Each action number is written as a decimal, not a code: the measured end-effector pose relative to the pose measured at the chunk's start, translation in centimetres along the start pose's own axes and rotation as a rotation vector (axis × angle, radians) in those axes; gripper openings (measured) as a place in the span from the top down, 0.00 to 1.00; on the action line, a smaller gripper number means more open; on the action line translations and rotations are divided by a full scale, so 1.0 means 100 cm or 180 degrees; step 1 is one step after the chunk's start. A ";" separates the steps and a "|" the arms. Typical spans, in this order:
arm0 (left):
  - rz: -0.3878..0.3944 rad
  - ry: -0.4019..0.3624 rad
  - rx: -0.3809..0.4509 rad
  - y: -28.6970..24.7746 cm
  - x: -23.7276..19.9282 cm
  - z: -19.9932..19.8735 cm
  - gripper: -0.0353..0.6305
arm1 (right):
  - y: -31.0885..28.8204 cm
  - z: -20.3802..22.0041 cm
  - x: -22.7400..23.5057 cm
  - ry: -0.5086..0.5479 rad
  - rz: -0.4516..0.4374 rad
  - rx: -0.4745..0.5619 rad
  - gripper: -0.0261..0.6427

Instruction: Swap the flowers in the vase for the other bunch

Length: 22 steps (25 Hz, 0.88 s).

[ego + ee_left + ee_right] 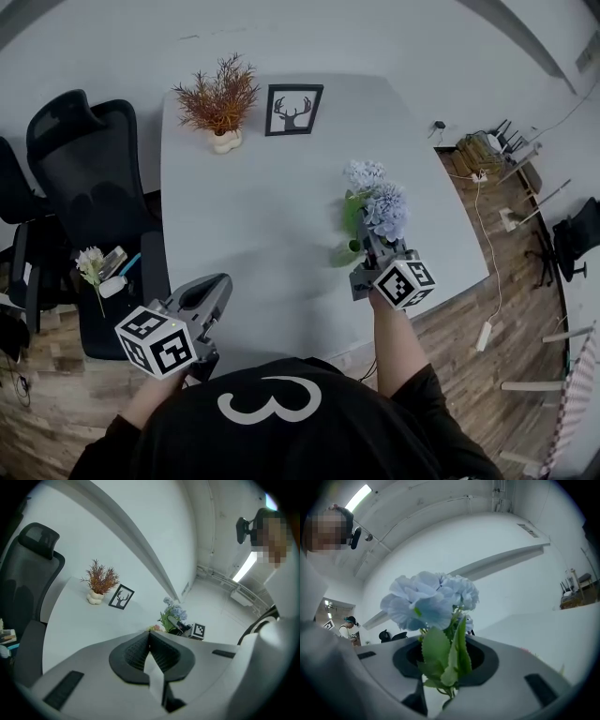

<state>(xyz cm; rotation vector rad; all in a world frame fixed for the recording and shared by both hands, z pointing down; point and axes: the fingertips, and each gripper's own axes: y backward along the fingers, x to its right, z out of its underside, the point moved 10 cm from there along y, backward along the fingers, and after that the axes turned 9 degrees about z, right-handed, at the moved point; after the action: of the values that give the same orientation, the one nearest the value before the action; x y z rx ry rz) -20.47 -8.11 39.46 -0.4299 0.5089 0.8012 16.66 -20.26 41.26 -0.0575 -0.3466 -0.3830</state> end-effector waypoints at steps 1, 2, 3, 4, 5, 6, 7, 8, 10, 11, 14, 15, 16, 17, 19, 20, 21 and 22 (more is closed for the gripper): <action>0.0002 0.0000 0.0006 0.003 -0.001 0.001 0.93 | -0.001 0.000 0.000 0.0008 0.0019 -0.0019 0.75; -0.0001 0.0004 0.0015 0.005 -0.001 0.002 0.93 | -0.002 0.000 0.000 0.0008 0.0047 -0.0035 0.72; -0.0005 0.0010 0.0027 0.007 -0.002 0.003 0.93 | -0.002 0.001 0.000 -0.0003 0.0078 -0.0048 0.68; -0.0006 0.0020 0.0040 0.008 -0.002 0.004 0.93 | -0.002 0.001 0.000 -0.0019 0.0103 -0.0059 0.65; -0.0005 0.0030 0.0050 0.010 -0.001 0.005 0.93 | -0.001 0.001 0.000 -0.0027 0.0124 -0.0072 0.62; -0.0001 0.0038 0.0054 0.012 0.001 0.005 0.93 | 0.000 0.001 0.000 -0.0023 0.0147 -0.0085 0.59; 0.0008 0.0043 0.0059 0.012 0.002 0.006 0.93 | 0.002 0.000 0.000 -0.0011 0.0167 -0.0098 0.55; 0.0019 0.0047 0.0068 0.012 0.003 0.005 0.93 | 0.003 0.000 -0.001 0.0001 0.0175 -0.0109 0.50; 0.0044 0.0062 0.0098 0.010 0.005 0.004 0.93 | 0.004 -0.002 -0.003 0.0010 0.0150 -0.0138 0.42; 0.0056 0.0075 0.0111 0.009 0.006 0.004 0.93 | 0.005 -0.002 -0.003 0.0016 0.0139 -0.0172 0.38; 0.0105 0.0118 0.0126 0.002 0.014 0.009 0.93 | 0.012 -0.001 -0.002 0.0086 0.0168 -0.0398 0.31; 0.0124 0.0124 0.0127 0.001 0.018 0.011 0.93 | 0.016 0.000 -0.001 0.0119 0.0176 -0.0481 0.31; 0.0142 0.0127 0.0130 -0.001 0.023 0.013 0.93 | 0.021 0.000 -0.001 0.0152 0.0180 -0.0557 0.30; 0.0157 0.0134 0.0138 -0.003 0.027 0.014 0.93 | 0.026 0.000 -0.001 0.0189 0.0183 -0.0626 0.29; 0.0188 0.0161 0.0174 -0.006 0.037 0.016 0.93 | 0.036 -0.001 0.000 0.0276 0.0192 -0.0748 0.28; 0.0206 0.0174 0.0191 -0.007 0.042 0.018 0.93 | 0.042 -0.002 0.000 0.0319 0.0196 -0.0789 0.28; 0.0223 0.0177 0.0201 -0.008 0.048 0.019 0.93 | 0.048 -0.005 -0.001 0.0355 0.0197 -0.0814 0.28; 0.0238 0.0168 0.0205 -0.009 0.055 0.021 0.93 | 0.056 -0.009 -0.002 0.0385 0.0193 -0.0828 0.28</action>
<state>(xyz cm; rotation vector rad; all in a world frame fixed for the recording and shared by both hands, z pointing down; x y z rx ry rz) -16.00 -4.43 38.04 -0.3751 0.6012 0.8446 18.89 -15.14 40.42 -0.2973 -0.1736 -0.3681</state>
